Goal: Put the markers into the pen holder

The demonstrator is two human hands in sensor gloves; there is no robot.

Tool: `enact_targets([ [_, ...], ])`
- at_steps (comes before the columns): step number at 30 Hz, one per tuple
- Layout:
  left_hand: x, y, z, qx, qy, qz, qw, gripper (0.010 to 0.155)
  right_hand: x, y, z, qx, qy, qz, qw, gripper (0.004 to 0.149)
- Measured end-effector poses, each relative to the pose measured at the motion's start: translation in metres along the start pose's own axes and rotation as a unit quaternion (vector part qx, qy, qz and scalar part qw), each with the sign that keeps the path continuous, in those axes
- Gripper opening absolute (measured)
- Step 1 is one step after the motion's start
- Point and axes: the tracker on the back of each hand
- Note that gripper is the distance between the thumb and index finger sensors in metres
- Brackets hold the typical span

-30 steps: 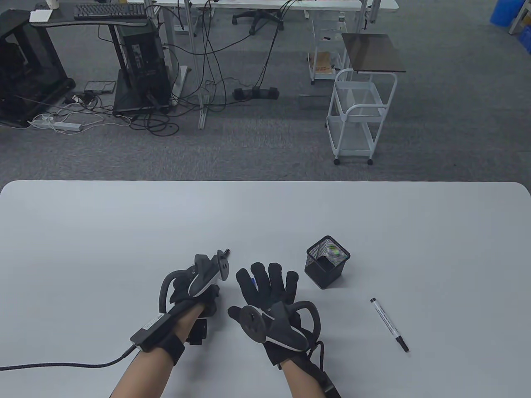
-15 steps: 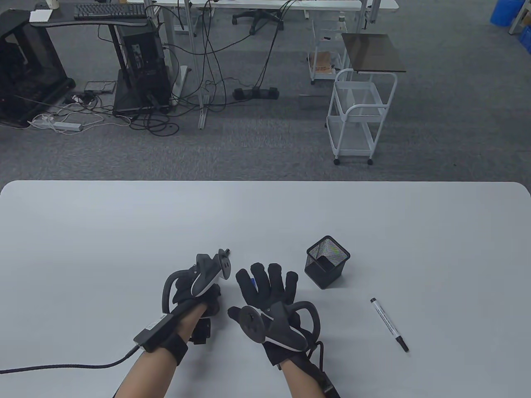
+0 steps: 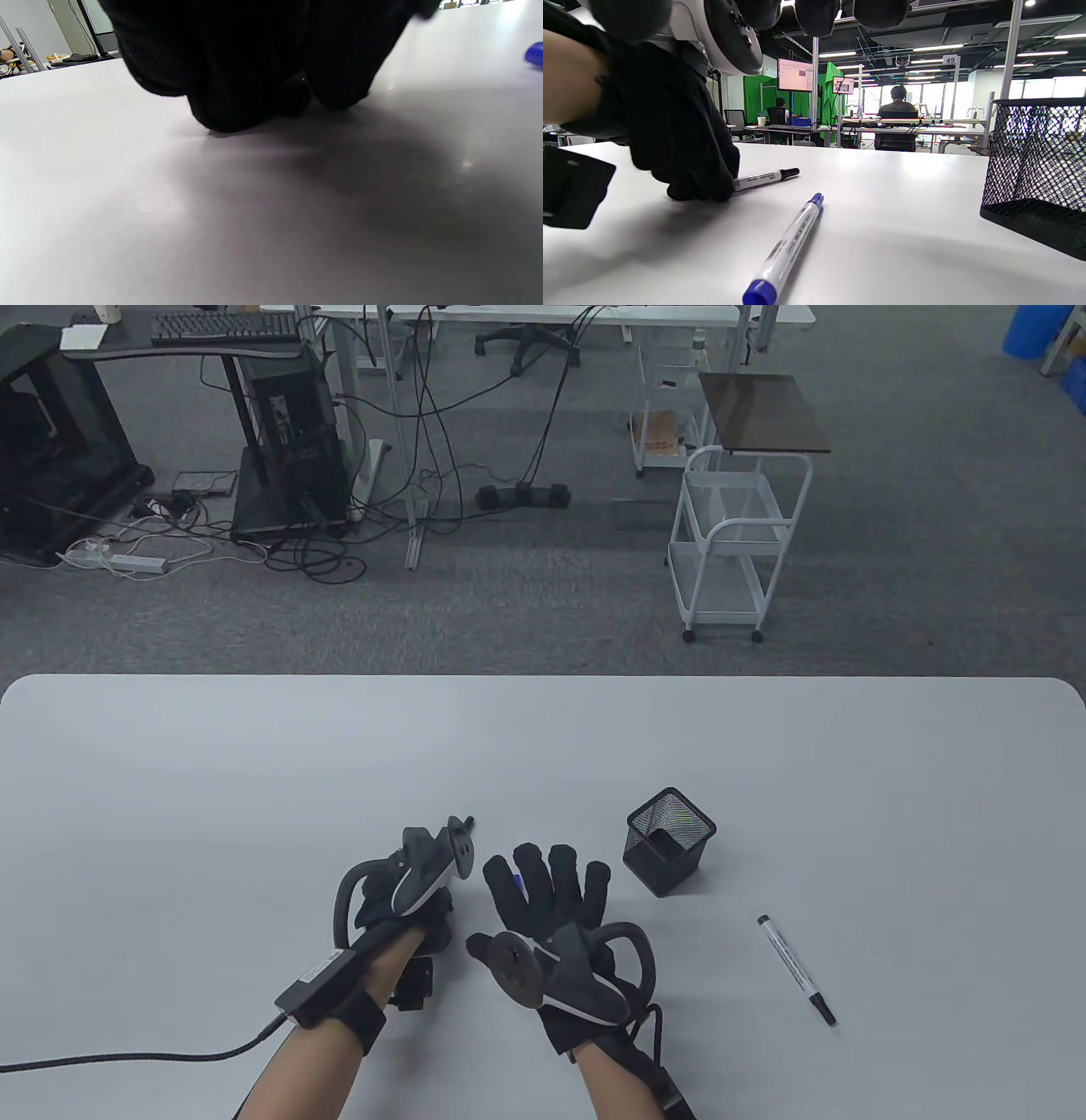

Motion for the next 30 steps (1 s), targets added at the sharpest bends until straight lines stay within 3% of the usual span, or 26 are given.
enact_targets([
  [22, -0.002, -0.001, 0.001, 0.014, -0.001, 0.02, 1.0, 0.052, -0.001, 0.001, 0.0, -0.005, 0.002, -0.001, 1.0, 0.081],
  [30, -0.018, 0.002, 0.0, 0.015, 0.063, 0.049, 0.997, 0.052, -0.003, 0.001, 0.001, -0.01, -0.004, -0.003, 1.0, 0.08],
])
Point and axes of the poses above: the tracker on the back of each hand, its own x axis roughly to the thumb side, its own y axis roughly from the fingertips to the wrist, z = x × y, and after that the axes turned 12 degrees about z, right-handed
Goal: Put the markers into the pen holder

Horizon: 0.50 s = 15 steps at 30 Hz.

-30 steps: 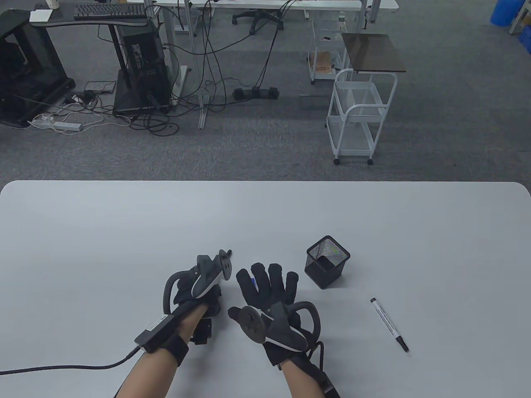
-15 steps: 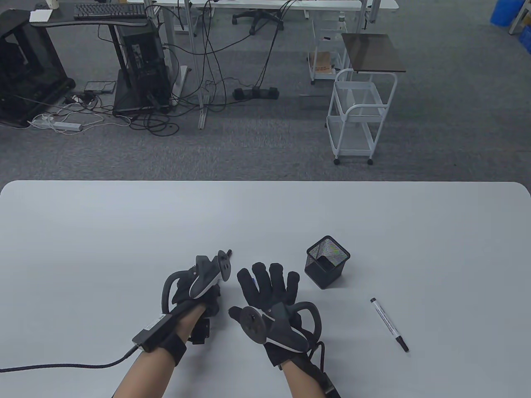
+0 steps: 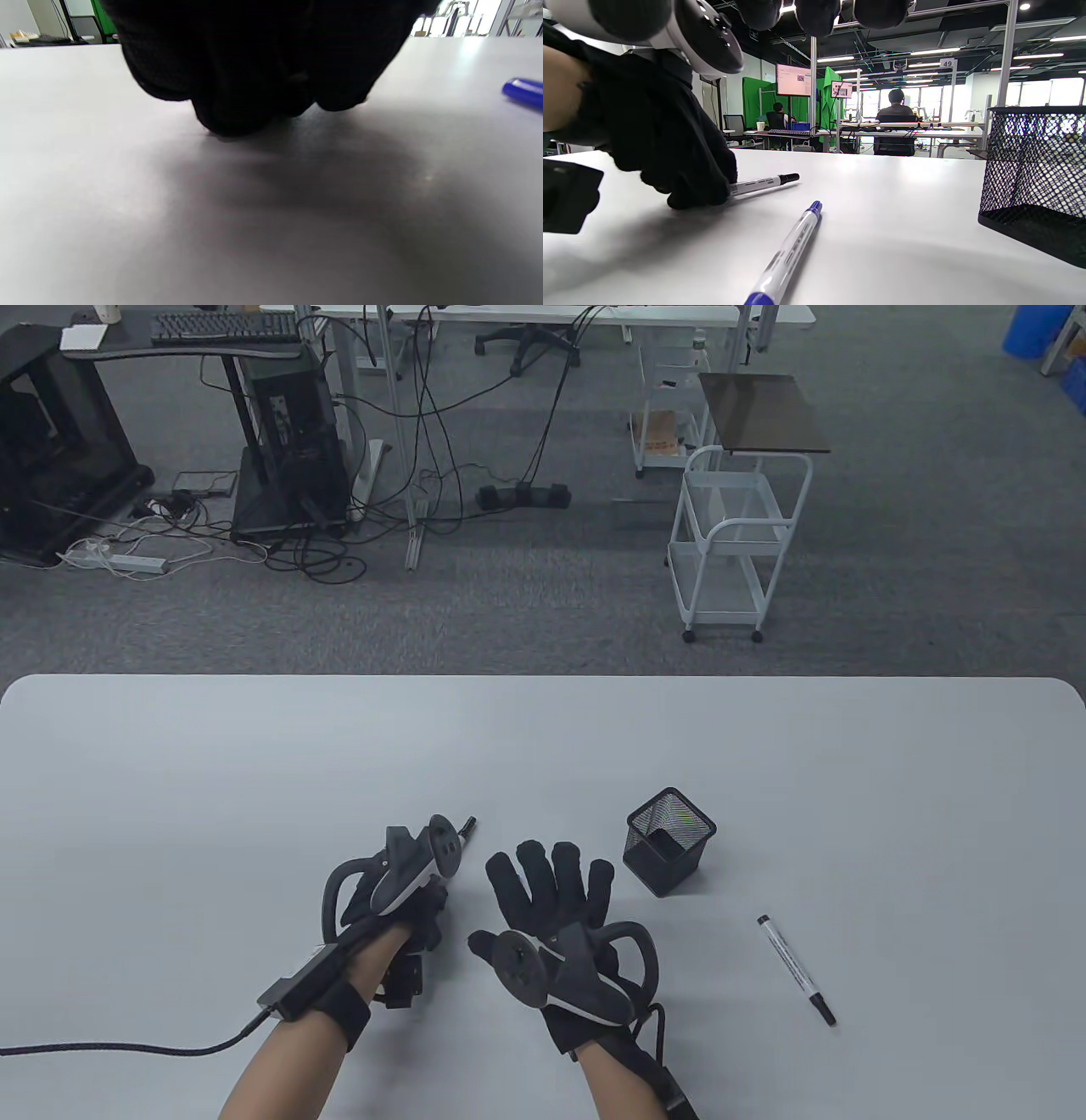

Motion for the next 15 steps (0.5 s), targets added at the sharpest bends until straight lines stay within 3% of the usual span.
enact_targets([
  [8, -0.012, 0.028, -0.016, 0.039, 0.034, 0.042, 0.998, 0.053, -0.002, 0.0, 0.001, -0.002, 0.0, -0.002, 1.0, 0.081],
  [15, -0.023, 0.074, -0.028, 0.118, 0.075, 0.094, 0.986, 0.053, -0.003, 0.002, 0.006, -0.016, -0.018, 0.001, 1.0, 0.08],
])
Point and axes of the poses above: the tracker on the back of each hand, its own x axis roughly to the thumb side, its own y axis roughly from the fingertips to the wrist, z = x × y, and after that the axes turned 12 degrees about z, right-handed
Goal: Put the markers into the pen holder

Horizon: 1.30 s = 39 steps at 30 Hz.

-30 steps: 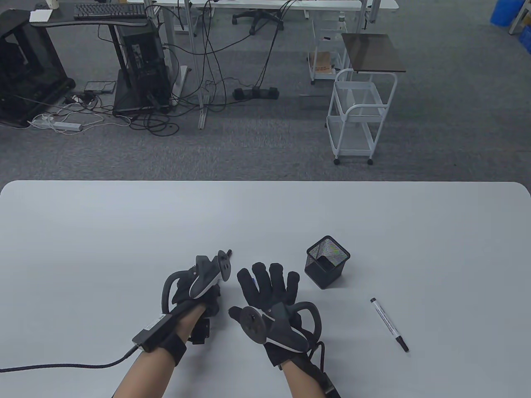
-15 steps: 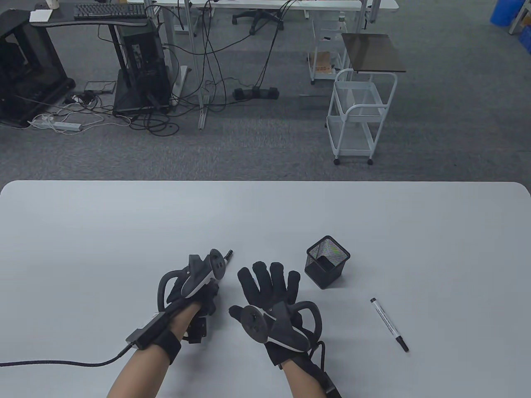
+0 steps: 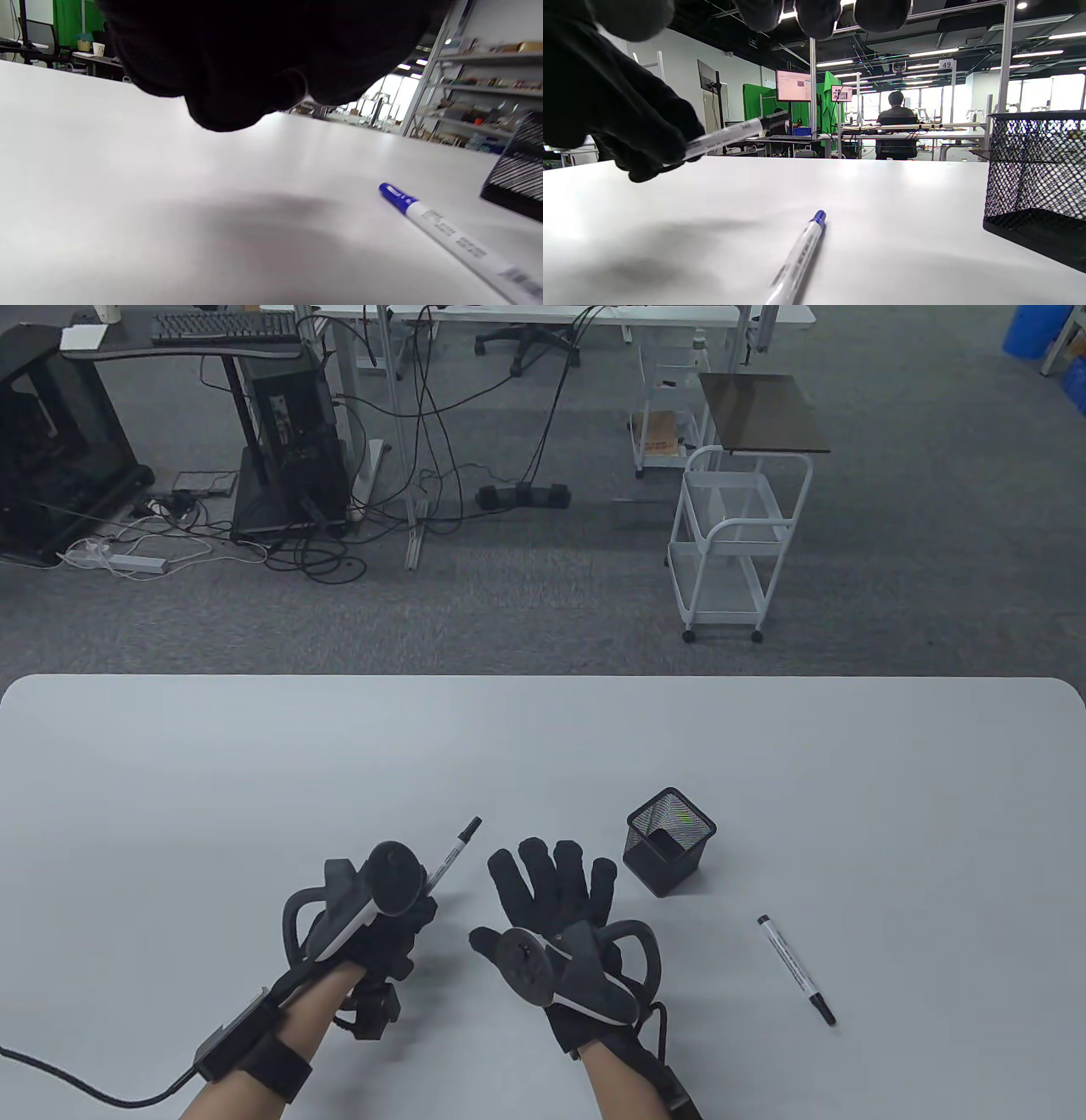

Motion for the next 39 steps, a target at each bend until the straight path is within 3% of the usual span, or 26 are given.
enact_targets([
  [8, 0.006, 0.055, -0.019, 0.117, 0.071, 0.062, 0.989, 0.052, 0.001, 0.006, 0.018, -0.038, -0.054, 0.012, 0.998, 0.08],
  [14, 0.015, 0.08, -0.025, 0.179, 0.091, 0.114, 0.973, 0.052, -0.001, 0.012, 0.032, -0.087, -0.131, 0.012, 0.987, 0.079],
  [18, 0.027, 0.088, -0.028, 0.19, 0.092, 0.151, 0.966, 0.051, -0.008, 0.015, 0.035, -0.143, -0.249, 0.003, 0.958, 0.075],
  [21, 0.034, 0.092, -0.029, 0.199, 0.088, 0.173, 0.961, 0.051, -0.016, 0.018, 0.035, -0.182, -0.373, 0.001, 0.91, 0.07],
  [25, 0.037, 0.094, -0.028, 0.199, 0.086, 0.177, 0.96, 0.051, -0.023, 0.022, 0.037, -0.207, -0.437, 0.004, 0.875, 0.058],
  [30, 0.035, 0.093, -0.029, 0.194, 0.089, 0.18, 0.96, 0.051, -0.023, 0.027, 0.044, -0.236, -0.388, 0.001, 0.891, 0.047],
  [39, 0.029, 0.092, -0.036, 0.21, 0.058, 0.182, 0.959, 0.048, -0.019, 0.029, 0.049, -0.247, -0.376, 0.003, 0.893, 0.046],
])
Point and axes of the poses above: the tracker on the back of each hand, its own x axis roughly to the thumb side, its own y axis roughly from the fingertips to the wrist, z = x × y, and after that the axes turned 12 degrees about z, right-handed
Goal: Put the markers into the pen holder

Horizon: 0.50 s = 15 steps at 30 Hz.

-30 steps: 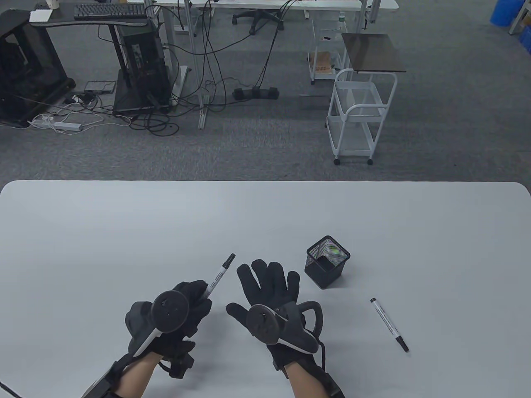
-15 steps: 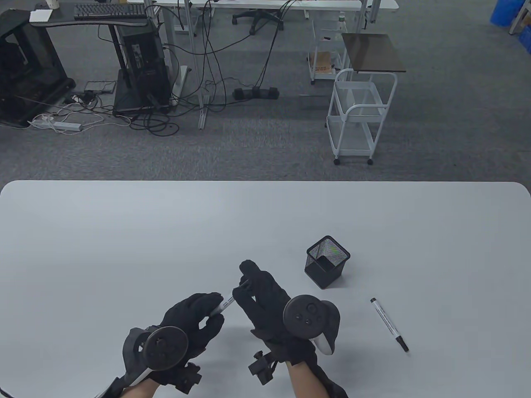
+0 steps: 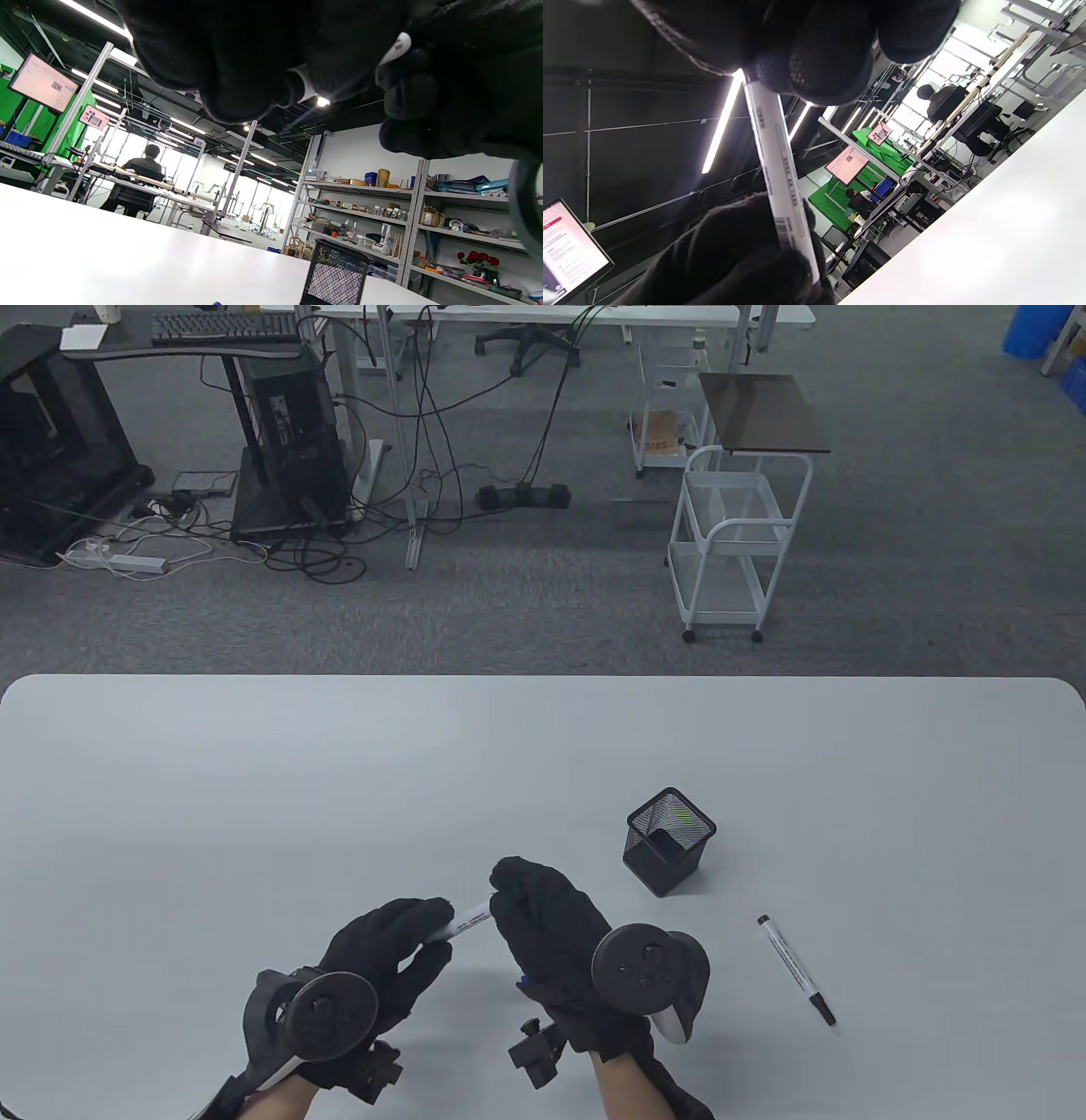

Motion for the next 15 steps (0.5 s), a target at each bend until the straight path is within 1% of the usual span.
enact_targets([
  [3, -0.004, -0.001, -0.002, -0.006, -0.021, -0.001, 1.0, 0.047, -0.004, -0.001, 0.003, 0.01, 0.004, 0.002, 1.0, 0.043],
  [4, -0.006, -0.001, -0.003, -0.005, -0.033, -0.005, 0.999, 0.043, -0.006, -0.002, 0.006, 0.011, 0.008, 0.0, 1.0, 0.042],
  [6, -0.01, 0.0, -0.004, -0.01, -0.068, -0.018, 0.997, 0.042, -0.011, 0.0, 0.014, -0.009, 0.043, -0.009, 0.999, 0.042],
  [7, -0.014, -0.001, -0.005, -0.016, -0.087, -0.022, 0.996, 0.042, -0.015, 0.001, 0.022, -0.02, 0.086, -0.018, 0.996, 0.042],
  [8, -0.016, -0.001, -0.005, -0.023, -0.097, -0.027, 0.995, 0.041, -0.016, 0.001, 0.025, -0.021, 0.103, -0.021, 0.994, 0.042],
  [9, -0.019, -0.002, -0.006, -0.047, -0.107, -0.038, 0.992, 0.042, -0.02, 0.003, 0.031, -0.032, 0.15, -0.025, 0.988, 0.042],
  [11, -0.024, -0.004, -0.006, -0.083, -0.122, -0.048, 0.988, 0.044, -0.026, 0.005, 0.038, -0.058, 0.215, -0.04, 0.974, 0.042],
  [13, -0.027, -0.004, -0.007, -0.095, -0.14, -0.057, 0.984, 0.047, -0.031, 0.008, 0.043, -0.072, 0.269, -0.049, 0.959, 0.043],
  [15, -0.031, -0.003, -0.006, -0.104, -0.152, -0.069, 0.981, 0.051, -0.037, 0.01, 0.046, -0.09, 0.331, -0.063, 0.937, 0.043],
])
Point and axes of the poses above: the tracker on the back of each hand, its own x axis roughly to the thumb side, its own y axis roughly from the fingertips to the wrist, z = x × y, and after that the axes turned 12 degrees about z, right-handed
